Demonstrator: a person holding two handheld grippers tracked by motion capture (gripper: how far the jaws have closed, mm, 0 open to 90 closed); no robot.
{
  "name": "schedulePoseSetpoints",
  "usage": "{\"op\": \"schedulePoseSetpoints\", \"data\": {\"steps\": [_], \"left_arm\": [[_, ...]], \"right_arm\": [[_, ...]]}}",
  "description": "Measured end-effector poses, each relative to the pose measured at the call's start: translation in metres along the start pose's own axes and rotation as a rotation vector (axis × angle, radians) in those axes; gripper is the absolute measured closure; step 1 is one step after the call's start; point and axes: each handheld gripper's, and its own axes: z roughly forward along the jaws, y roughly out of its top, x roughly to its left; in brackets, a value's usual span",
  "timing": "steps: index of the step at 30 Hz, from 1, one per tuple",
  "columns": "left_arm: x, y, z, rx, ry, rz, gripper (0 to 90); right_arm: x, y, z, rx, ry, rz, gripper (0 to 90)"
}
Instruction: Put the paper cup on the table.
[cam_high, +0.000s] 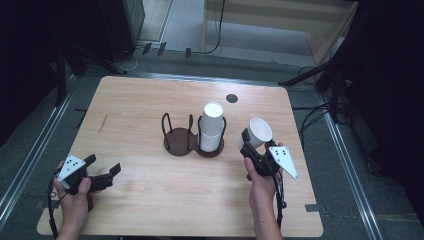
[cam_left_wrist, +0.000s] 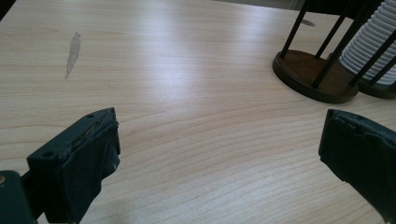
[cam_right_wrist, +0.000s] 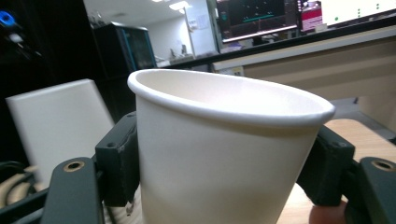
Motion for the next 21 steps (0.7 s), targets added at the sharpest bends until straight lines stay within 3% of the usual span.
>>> {"op": "schedulePoseSetpoints", "data": {"steps": [3,6,9,15,19,21], "left_arm": [[0.0,0.0,0.0,0.0,-0.001,-0.004,0.0],[0.001,0.0,0.0,-0.001,0.0,-0.014,0.0],[0.001,0.0,0.0,-0.001,-0.003,-0.014,0.0],[0.001,0.0,0.0,-0.001,-0.019,-0.013,0.0],[0.002,0.0,0.0,-0.001,-0.021,-0.02,0.0],[0.002,0.0,0.0,0.0,-0.022,-0.023,0.0]], "right_arm": [[-0.005,0.0,0.007,0.011,-0.009,-0.011,26.9],[-0.012,-0.003,0.02,0.041,-0.033,-0.066,26.8],[-0.017,-0.006,0.027,0.06,-0.044,-0.078,26.8],[-0.033,-0.013,0.045,0.089,-0.078,-0.06,26.7],[-0.041,-0.023,0.057,0.123,-0.117,-0.131,26.6],[-0.043,-0.025,0.06,0.135,-0.121,-0.144,26.5]]}}
